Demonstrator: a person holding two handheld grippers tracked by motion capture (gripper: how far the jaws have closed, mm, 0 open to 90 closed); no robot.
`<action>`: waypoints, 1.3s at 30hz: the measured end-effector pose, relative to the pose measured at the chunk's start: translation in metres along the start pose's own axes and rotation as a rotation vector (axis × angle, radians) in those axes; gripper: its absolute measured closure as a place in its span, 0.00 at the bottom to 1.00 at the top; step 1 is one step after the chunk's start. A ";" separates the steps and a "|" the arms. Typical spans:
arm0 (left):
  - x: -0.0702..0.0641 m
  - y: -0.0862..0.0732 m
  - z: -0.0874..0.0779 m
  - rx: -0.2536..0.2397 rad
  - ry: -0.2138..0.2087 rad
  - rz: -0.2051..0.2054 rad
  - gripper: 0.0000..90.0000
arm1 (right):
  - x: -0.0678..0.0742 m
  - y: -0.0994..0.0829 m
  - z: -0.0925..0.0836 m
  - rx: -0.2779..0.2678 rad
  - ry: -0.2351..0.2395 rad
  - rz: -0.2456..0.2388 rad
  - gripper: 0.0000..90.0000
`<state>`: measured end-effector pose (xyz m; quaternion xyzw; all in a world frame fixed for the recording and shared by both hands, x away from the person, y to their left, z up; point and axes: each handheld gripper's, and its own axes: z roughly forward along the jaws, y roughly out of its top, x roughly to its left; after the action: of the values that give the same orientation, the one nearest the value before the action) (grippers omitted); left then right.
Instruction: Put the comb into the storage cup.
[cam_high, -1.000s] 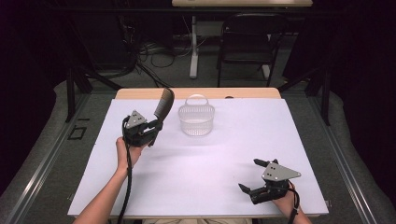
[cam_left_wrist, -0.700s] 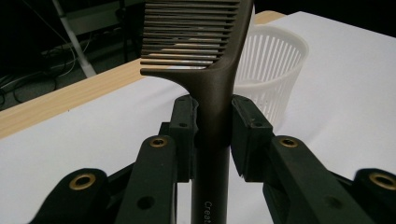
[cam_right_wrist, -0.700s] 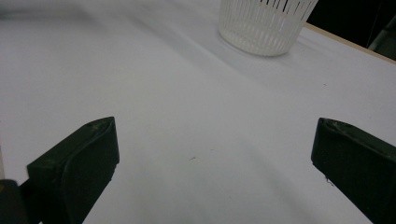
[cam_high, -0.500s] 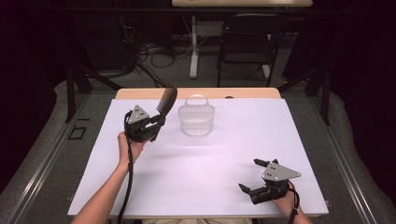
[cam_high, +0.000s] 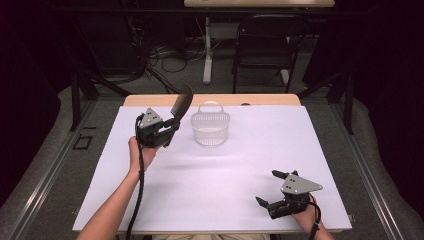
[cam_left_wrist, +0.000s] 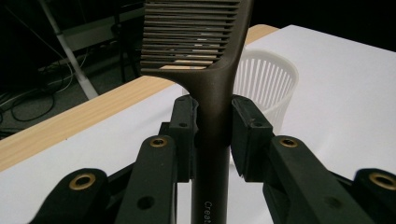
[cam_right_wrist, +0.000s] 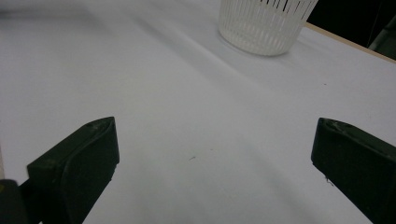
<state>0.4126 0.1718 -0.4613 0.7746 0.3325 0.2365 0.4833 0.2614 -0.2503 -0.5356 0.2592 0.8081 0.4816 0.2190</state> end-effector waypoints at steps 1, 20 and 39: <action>0.000 0.001 0.001 0.001 -0.006 -0.002 0.80 | 0.000 0.000 0.000 0.000 0.000 0.000 0.01; -0.005 0.022 0.012 -0.011 -0.030 0.047 0.80 | -0.001 0.000 0.000 0.005 0.002 -0.003 0.01; -0.006 0.042 0.018 -0.038 -0.036 0.071 0.80 | 0.000 0.000 -0.001 0.003 -0.002 0.001 0.01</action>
<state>0.4326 0.1441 -0.4313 0.7808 0.2917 0.2457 0.4949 0.2611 -0.2512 -0.5354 0.2604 0.8084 0.4803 0.2189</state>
